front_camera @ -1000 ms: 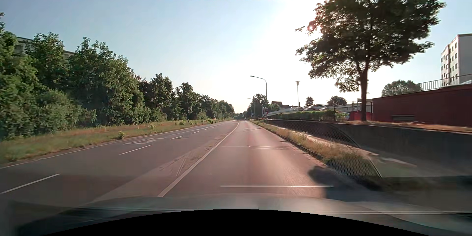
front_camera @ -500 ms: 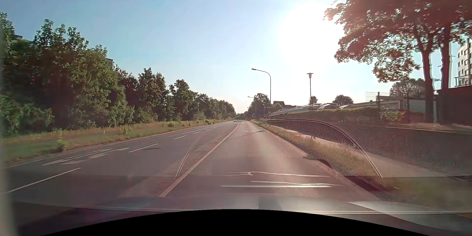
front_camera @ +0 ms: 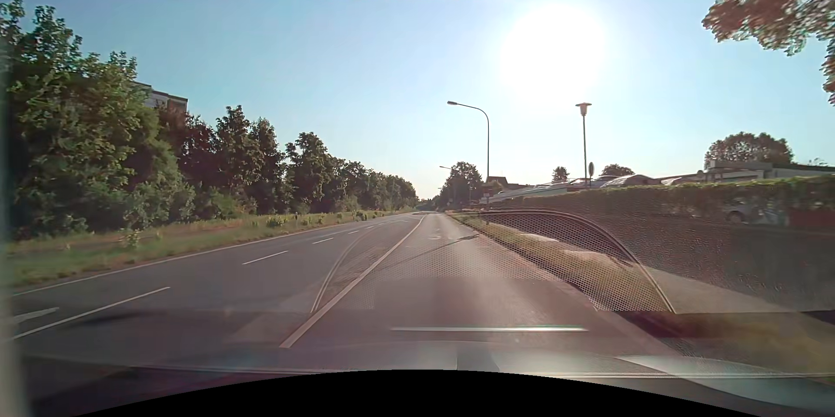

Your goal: Follow the waypoints while adhering to traffic rules and regulations

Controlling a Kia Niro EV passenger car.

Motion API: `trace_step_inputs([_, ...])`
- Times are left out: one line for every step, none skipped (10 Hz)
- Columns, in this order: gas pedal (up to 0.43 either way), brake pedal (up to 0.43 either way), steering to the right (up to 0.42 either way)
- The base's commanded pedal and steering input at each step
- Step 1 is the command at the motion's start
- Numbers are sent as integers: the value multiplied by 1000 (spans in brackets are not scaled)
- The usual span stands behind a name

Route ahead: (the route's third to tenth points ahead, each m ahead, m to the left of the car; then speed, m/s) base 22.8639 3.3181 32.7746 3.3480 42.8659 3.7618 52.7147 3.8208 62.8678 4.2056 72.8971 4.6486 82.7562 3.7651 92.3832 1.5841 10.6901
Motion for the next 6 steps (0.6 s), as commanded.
trace_step_inputs([39,0,-5])
trace_step_inputs([39,0,-5])
trace_step_inputs([39,0,-4])
trace_step_inputs([59,0,-4])
trace_step_inputs([79,0,-5])
trace_step_inputs([79,0,-5])
